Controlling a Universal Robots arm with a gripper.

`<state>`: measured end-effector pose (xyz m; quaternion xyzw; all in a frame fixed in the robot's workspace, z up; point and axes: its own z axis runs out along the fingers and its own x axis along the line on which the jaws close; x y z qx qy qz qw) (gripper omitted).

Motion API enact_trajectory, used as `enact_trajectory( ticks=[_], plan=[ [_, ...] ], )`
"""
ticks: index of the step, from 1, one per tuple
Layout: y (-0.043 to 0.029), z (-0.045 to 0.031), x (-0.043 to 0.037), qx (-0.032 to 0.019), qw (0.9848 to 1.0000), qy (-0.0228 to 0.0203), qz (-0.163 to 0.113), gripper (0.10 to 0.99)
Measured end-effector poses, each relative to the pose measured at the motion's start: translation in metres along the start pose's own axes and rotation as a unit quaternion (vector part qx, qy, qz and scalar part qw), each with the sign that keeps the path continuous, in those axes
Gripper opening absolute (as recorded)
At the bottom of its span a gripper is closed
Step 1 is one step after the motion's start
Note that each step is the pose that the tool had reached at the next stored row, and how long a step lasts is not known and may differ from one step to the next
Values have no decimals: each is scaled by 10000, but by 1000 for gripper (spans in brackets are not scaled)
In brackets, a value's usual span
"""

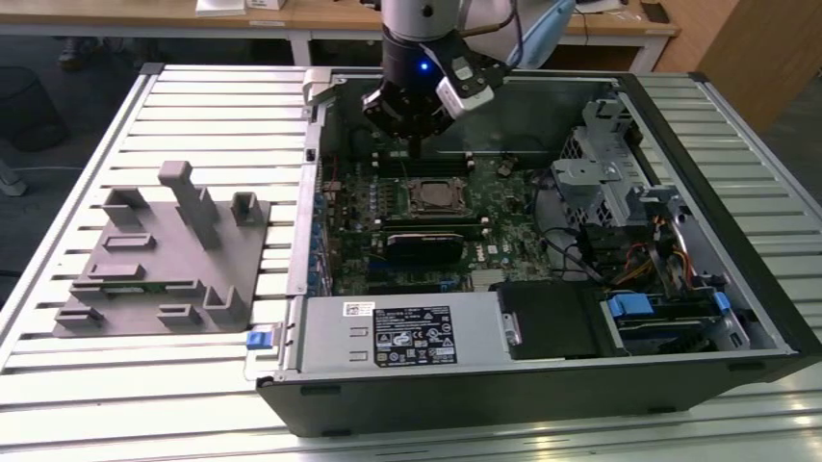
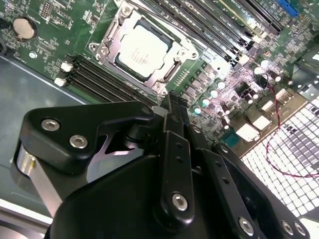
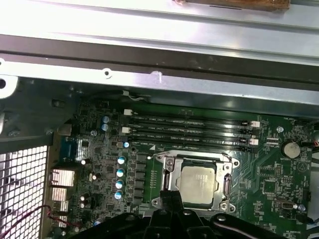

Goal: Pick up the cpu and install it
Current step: 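Install the first cpu locking lever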

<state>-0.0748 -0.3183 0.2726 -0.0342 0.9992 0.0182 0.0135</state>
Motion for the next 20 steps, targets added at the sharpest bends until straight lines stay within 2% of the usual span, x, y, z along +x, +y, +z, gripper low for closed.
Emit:
enact_trajectory(
  ticks=[9, 13, 20],
  plan=[
    [10, 0, 141, -1, 10000, -1, 0, 106],
    [14, 27, 210, -1, 10000, -1, 0, 106],
    [49, 96, 242, 0, 10000, 0, 0, 106]
  ],
)
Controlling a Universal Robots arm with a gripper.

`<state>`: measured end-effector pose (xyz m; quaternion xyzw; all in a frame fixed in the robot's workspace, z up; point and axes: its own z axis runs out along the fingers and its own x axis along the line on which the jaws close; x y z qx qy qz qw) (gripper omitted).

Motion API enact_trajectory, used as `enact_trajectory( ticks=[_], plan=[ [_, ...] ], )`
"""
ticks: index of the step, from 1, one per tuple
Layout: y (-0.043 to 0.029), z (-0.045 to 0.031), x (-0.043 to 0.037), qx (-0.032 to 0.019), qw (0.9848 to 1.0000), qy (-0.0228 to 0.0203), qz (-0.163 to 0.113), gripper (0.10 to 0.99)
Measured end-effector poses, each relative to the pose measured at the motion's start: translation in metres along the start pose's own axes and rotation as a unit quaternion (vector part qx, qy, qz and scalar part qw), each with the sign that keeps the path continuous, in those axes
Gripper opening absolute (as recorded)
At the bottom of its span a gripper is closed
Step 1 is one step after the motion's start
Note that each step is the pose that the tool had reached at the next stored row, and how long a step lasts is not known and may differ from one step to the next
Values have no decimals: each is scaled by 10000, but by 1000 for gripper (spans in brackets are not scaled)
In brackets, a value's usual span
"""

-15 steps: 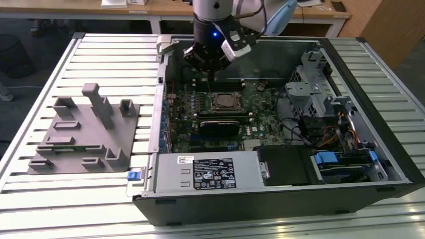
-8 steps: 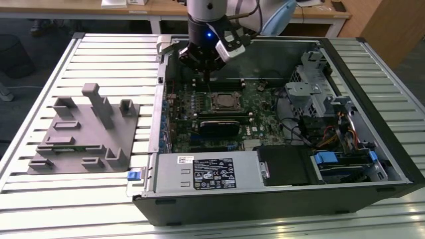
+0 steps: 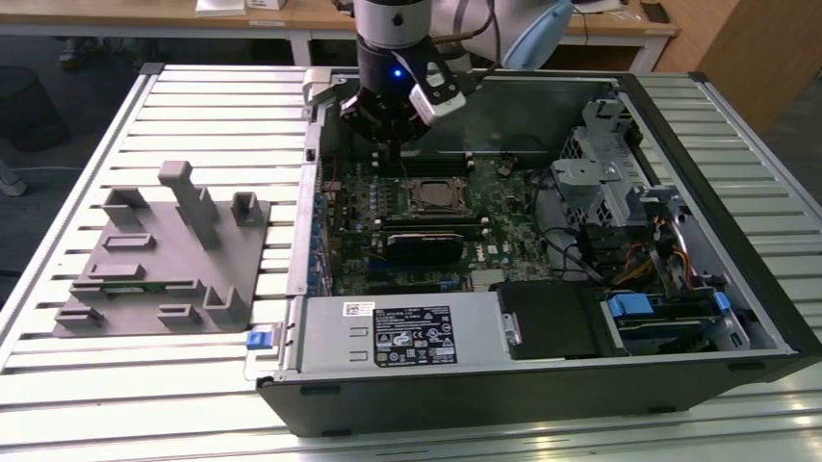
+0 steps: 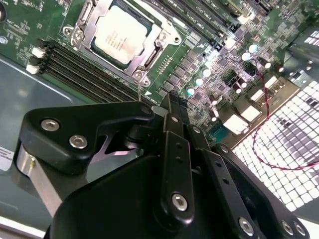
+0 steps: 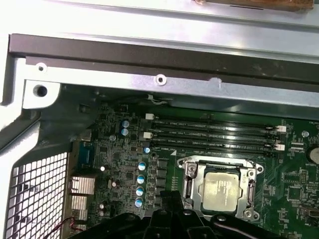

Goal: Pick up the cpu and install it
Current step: 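Install the first cpu locking lever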

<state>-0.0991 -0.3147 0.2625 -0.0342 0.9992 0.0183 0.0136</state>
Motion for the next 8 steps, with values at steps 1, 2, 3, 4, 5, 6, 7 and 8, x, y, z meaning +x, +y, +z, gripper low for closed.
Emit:
enact_trajectory(
  ticks=[1, 2, 3, 4, 5, 6, 7, 8],
  plan=[
    [11, 6, 1, 0, 10000, 0, 0, 106],
    [27, 9, 2, 0, 10000, 0, 0, 106],
    [44, 12, 3, 0, 10000, 0, 0, 106],
    [63, 15, 4, 0, 10000, 0, 0, 106],
    [80, 18, 4, -1, 10000, -1, 0, 106],
    [91, 20, 6, 0, 10000, 0, 0, 106],
    [97, 21, 9, 0, 10000, 0, 0, 106],
    [101, 23, 11, -1, 10000, 0, 0, 106]
  ],
)
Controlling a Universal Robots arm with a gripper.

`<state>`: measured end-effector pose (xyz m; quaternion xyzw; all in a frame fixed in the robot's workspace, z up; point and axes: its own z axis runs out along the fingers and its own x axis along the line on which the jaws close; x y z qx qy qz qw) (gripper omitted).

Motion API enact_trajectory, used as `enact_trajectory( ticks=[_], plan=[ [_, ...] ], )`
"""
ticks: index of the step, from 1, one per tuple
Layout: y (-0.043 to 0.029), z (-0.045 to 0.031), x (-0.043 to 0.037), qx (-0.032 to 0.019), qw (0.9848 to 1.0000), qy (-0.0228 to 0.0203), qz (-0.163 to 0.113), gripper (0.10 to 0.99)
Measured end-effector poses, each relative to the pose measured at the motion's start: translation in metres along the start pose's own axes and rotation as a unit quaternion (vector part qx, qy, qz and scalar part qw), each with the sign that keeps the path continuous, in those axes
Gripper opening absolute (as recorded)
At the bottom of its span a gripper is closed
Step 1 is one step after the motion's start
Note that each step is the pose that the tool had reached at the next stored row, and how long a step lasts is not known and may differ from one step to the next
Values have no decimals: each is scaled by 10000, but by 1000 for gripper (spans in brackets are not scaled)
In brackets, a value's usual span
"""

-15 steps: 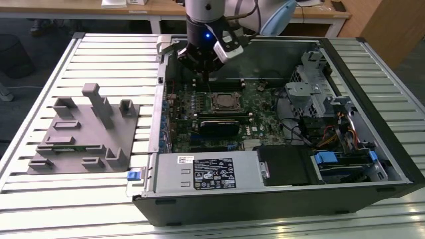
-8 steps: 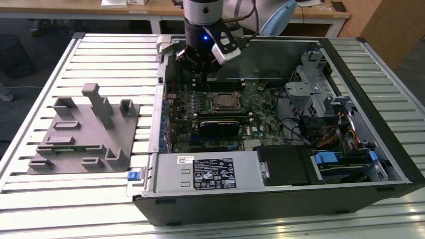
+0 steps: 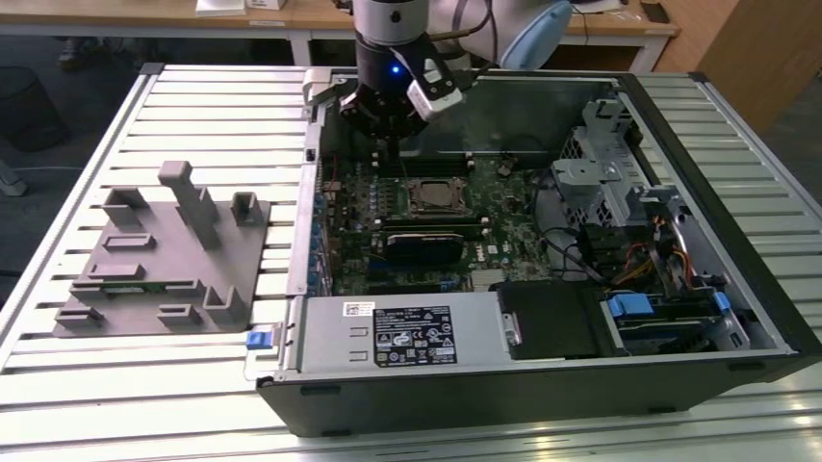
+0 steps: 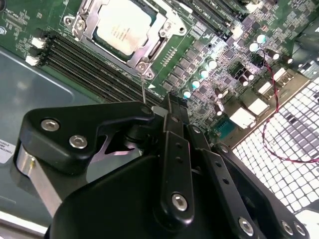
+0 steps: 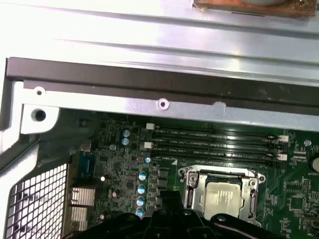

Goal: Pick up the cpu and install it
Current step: 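Install the first cpu locking lever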

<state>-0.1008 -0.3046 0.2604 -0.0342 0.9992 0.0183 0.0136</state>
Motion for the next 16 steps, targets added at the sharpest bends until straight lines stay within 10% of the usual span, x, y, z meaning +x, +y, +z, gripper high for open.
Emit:
enact_trajectory(
  ticks=[16],
  plan=[
    [73, 6, -34, 0, 10000, 1, -1, 106]
  ],
)
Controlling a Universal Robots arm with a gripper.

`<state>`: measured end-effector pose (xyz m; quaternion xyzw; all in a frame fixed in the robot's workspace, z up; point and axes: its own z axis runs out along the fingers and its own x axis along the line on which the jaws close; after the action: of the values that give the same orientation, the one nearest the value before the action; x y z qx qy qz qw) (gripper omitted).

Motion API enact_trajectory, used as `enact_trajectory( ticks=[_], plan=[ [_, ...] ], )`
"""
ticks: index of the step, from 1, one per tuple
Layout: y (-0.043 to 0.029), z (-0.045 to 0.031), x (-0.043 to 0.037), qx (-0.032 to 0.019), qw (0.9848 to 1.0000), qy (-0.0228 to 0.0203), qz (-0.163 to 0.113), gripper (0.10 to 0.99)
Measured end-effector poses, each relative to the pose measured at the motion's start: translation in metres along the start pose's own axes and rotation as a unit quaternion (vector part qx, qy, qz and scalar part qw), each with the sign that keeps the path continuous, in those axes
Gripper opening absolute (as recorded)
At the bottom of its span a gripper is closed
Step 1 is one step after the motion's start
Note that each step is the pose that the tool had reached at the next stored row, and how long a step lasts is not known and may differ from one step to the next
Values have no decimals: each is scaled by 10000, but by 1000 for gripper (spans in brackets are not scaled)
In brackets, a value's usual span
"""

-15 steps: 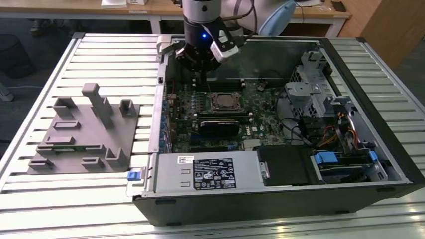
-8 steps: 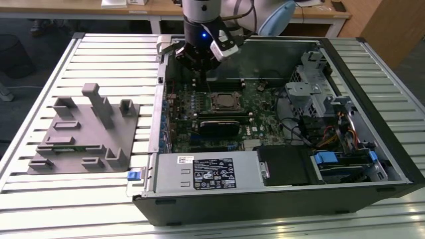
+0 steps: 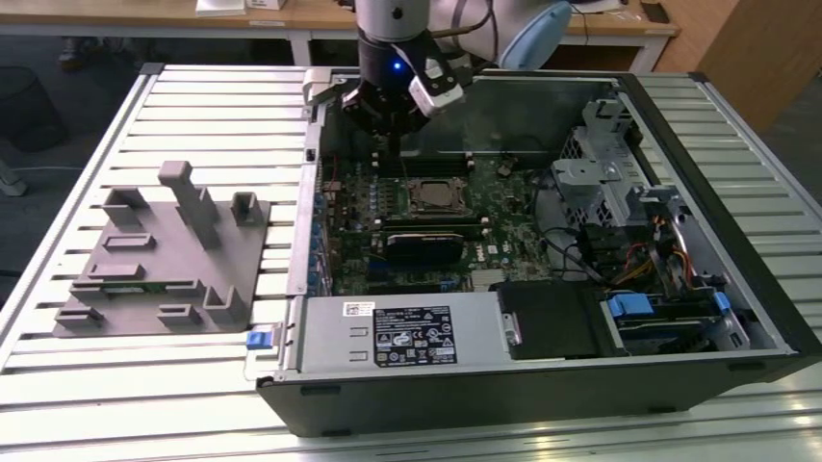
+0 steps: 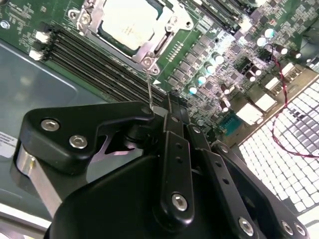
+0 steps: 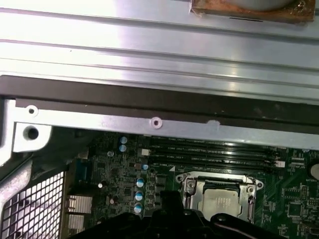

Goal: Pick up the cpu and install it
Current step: 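Install the first cpu locking lever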

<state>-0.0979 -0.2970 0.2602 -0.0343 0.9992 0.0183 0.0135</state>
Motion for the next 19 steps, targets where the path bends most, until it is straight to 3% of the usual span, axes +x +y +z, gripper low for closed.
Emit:
enact_trajectory(
  ticks=[7, 19],
  plan=[
    [-5, 4, -118, 0, 10000, 0, 0, 106],
    [-10, 6, -200, -1, 10000, -1, 1, 106]
  ],
)
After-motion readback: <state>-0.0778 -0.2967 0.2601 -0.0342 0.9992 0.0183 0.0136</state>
